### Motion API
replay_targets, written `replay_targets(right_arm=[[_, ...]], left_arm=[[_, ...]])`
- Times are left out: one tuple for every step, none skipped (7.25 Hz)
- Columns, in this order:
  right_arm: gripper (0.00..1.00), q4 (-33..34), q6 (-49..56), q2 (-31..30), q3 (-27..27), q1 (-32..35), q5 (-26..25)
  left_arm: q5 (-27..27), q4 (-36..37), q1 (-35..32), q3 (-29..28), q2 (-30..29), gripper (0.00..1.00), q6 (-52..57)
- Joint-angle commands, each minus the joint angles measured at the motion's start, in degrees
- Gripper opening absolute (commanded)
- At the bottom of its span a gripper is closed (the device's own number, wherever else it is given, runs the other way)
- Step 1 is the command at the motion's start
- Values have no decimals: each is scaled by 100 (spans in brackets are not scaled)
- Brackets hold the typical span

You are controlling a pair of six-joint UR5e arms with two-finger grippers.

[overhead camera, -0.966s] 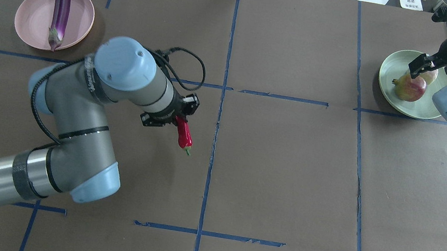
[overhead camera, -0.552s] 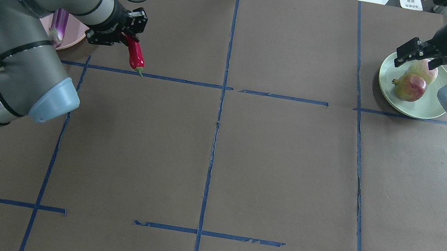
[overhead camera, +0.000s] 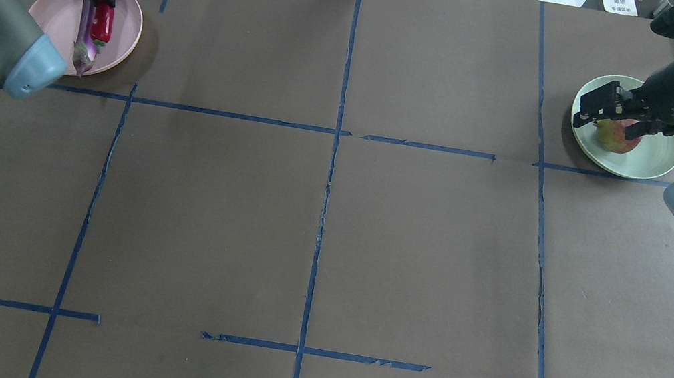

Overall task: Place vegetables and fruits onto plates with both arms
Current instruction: 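Carry the chili onto the pink plate beside the eggplant and release it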

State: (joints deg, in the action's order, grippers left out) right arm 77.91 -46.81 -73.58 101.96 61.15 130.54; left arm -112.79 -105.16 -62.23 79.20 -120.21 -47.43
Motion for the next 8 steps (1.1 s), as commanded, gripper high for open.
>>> replay_targets(right_arm=[[100, -4, -48, -113, 253, -137, -2], [100, -4, -39, -104, 254, -190, -19], [100, -4, -39, -113, 237, -226, -80], [100, 5, -39, -113, 237, -226, -116], [100, -4, -39, -157, 263, -226, -116], [100, -4, -30, -357, 359, -217, -116], [100, -4, 39, -838, 612, -35, -73], [100, 14, 66, -1147, 641, 280, -107]], left_arm=[[-252, -92, -359, -702, 15, 12, 1041], [-252, -136, -281, -748, 41, 99, 990], [-252, -284, -211, -731, 50, 100, 720], [-269, -364, -201, -679, 50, 100, 682], [-531, -321, -210, -330, 259, 100, 673], [-681, -356, -228, 195, 739, 100, 752], [-683, -356, -228, 740, 1231, 100, 952], [-752, -348, -271, 1085, 1602, 100, 1459]])
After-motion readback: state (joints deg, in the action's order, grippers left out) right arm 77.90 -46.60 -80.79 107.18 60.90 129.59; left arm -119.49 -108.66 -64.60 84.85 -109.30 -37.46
